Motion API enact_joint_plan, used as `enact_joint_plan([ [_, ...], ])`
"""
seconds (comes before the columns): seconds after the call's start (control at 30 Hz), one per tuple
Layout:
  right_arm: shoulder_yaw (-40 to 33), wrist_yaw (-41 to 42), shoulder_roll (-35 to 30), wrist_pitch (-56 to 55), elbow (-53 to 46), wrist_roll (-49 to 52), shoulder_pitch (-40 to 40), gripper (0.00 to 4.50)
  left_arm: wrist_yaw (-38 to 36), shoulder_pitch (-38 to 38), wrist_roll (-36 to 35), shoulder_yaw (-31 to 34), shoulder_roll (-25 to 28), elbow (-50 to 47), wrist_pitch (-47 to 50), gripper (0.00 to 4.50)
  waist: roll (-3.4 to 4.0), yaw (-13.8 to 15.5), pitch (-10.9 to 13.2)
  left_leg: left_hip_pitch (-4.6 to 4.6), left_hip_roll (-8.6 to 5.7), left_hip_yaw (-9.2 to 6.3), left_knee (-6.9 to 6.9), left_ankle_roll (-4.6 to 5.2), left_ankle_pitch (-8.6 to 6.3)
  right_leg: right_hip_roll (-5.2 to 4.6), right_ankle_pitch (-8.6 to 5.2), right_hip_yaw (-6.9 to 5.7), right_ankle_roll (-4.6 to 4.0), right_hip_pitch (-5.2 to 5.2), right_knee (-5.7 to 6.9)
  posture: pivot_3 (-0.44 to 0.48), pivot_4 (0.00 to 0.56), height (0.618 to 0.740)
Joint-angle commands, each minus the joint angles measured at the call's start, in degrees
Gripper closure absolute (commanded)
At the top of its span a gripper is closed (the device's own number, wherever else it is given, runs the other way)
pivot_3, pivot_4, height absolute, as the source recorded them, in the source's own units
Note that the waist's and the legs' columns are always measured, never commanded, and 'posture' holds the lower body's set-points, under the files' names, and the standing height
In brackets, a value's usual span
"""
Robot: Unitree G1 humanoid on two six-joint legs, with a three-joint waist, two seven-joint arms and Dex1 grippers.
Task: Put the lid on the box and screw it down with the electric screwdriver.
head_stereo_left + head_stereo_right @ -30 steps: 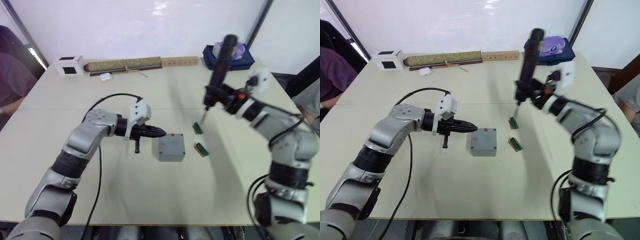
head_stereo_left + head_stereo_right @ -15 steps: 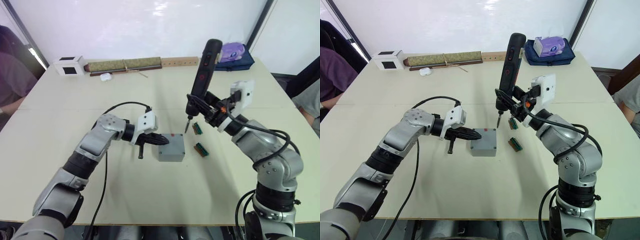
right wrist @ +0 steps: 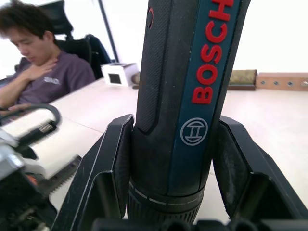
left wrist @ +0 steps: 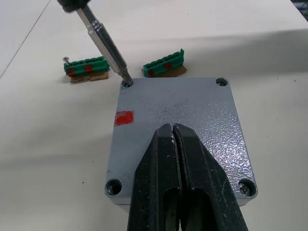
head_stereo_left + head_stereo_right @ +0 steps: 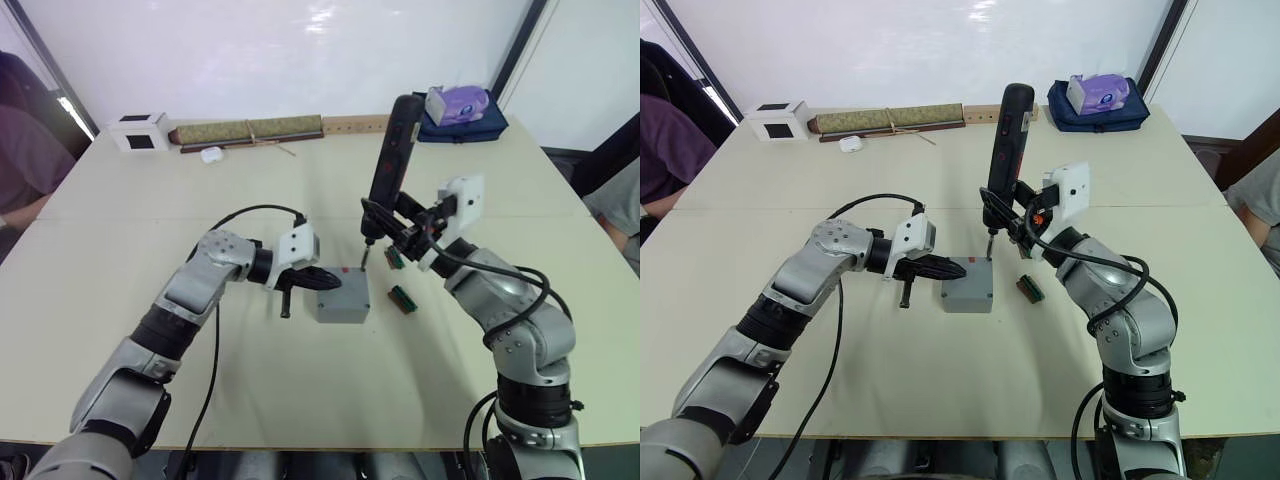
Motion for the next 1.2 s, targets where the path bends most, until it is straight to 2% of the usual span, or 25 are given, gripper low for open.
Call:
enact_joint_plan([
  [0.03,0.8,1.5,-1.0,-4.2,-1.3,-2.2,0.6,2.66,0.1,1.2,1.6,-0.6,0.5,0.5,0.9,4.5,0.0,0.0,0.0,0.0,0.0,0.0,0.0,0.0,0.0,0.0,0.0,0.0,0.0,0.0,0.0,0.0,0.15,0.74],
  [0.33,1.5,2.3,-0.9,-8.2,-0.7,-4.1,5.2,2.66,0.5,2.5,1.5,-1.0,0.8,-1.9,2.5,4.5,-0.08,0.1,-0.1,0.1,0.0,-0.05,0.0,0.0,0.0,0.0,0.0,-0.03,0.0,0.13,-0.02,0.0,0.15,0.74],
  [0.6,7.7,1.7,-1.5,-10.8,0.0,-9.6,11.9,2.66,0.6,3.7,1.6,-1.3,1.1,-2.5,2.7,4.5,-0.45,0.0,-1.0,0.3,0.02,-0.1,-0.03,0.01,-0.01,0.02,-0.02,-0.09,-0.02,0.4,-0.14,0.0,0.15,0.74],
  [0.77,9.3,0.7,-0.8,-10.4,1.9,-11.6,12.9,2.66,0.6,3.8,1.7,-1.5,0.9,-2.3,2.6,4.5,-0.76,0.0,-1.3,1.18,0.05,-0.11,-0.21,0.08,-0.06,0.03,-0.16,-0.13,-0.15,1.27,-0.3,0.0,0.15,0.74],
  [1.2,10.4,0.6,1.5,-12.5,5.1,-13.3,14.6,2.66,1.0,5.1,2.2,-1.8,1.0,-3.6,3.8,4.5,-1.09,0.0,-2.3,1.2,0.13,-0.19,-0.25,0.1,-0.07,0.05,-0.28,-0.17,-0.37,1.28,-0.3,0.0,0.15,0.74],
])
